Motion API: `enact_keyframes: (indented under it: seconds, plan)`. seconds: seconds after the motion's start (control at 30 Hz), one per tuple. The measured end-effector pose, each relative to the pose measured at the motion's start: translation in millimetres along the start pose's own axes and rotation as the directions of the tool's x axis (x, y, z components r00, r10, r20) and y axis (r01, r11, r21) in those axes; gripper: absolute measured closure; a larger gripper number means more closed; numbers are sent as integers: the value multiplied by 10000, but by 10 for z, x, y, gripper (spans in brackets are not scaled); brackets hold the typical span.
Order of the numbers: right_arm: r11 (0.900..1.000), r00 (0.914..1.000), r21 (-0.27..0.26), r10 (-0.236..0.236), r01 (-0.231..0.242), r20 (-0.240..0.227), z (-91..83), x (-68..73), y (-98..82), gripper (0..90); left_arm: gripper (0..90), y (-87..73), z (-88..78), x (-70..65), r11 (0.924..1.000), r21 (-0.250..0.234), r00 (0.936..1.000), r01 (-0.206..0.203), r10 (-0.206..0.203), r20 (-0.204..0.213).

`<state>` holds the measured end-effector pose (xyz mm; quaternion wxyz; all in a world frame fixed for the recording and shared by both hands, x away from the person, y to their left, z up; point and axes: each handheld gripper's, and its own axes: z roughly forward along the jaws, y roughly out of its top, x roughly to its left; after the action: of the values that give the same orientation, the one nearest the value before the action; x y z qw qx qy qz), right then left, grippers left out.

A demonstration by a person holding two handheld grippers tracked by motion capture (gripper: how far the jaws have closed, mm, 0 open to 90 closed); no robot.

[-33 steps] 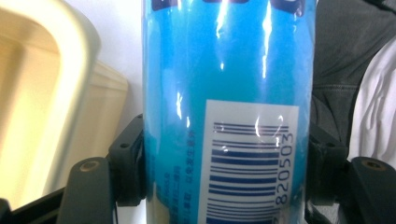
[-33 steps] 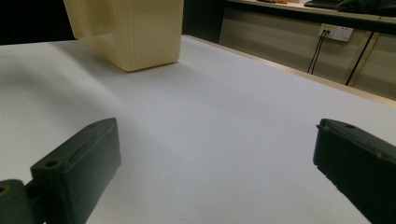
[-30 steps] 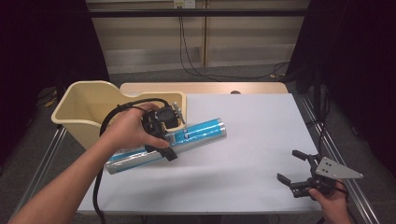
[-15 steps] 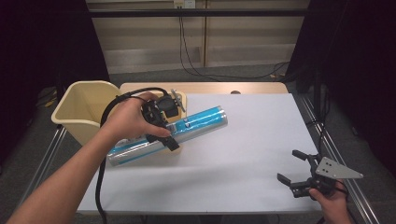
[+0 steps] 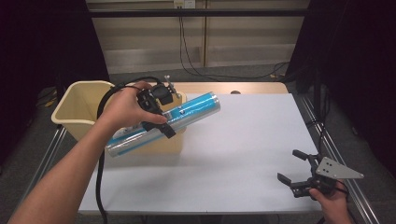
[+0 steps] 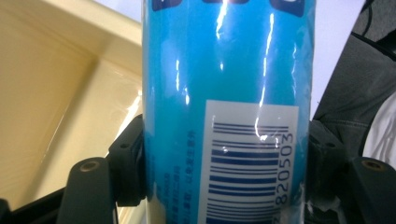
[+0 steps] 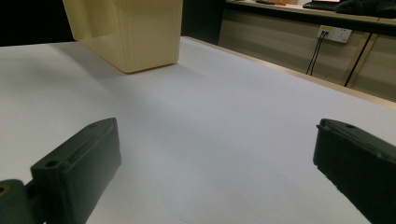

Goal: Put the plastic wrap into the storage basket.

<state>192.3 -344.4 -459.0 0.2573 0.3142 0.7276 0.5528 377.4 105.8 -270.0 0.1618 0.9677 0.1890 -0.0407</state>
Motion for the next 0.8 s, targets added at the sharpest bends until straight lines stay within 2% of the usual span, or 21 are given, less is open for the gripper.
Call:
enact_keyframes:
  seconds: [0.03,0.1,0.17,0.27,0.3,0.47,0.57,0.8]
  plan:
    - [10000,10000,-8,20,-20,3,0,0,0,6,321,2,-2,23,10000,12,10000,-33,33,-20]
    - [10000,10000,6,6,-6,11,0,0,-1,6,322,5,5,66,9999,-53,9998,145,-146,-143]
    - [10000,10000,-7,20,-20,-3,0,0,0,6,321,6,5,82,10000,-9,9998,85,-85,-157]
    - [10000,10000,3,27,-27,-17,0,-2,-1,6,321,9,8,128,9997,-70,9996,239,-240,-114]
    - [10000,10000,7,14,-14,-28,-1,-5,-2,6,321,11,12,138,9994,-175,9993,294,-298,-221]
    - [10000,10000,1,45,-45,-10,-1,-6,-4,6,321,40,-14,194,9986,-360,9989,398,-407,-252]
    - [10000,10000,6,32,-32,-32,0,-6,-3,6,322,55,-28,220,9993,-210,9990,313,-320,-313]
    - [10000,10000,-13,64,-64,33,-8,-13,-6,6,321,97,-26,290,9990,-299,9982,326,-341,-485]
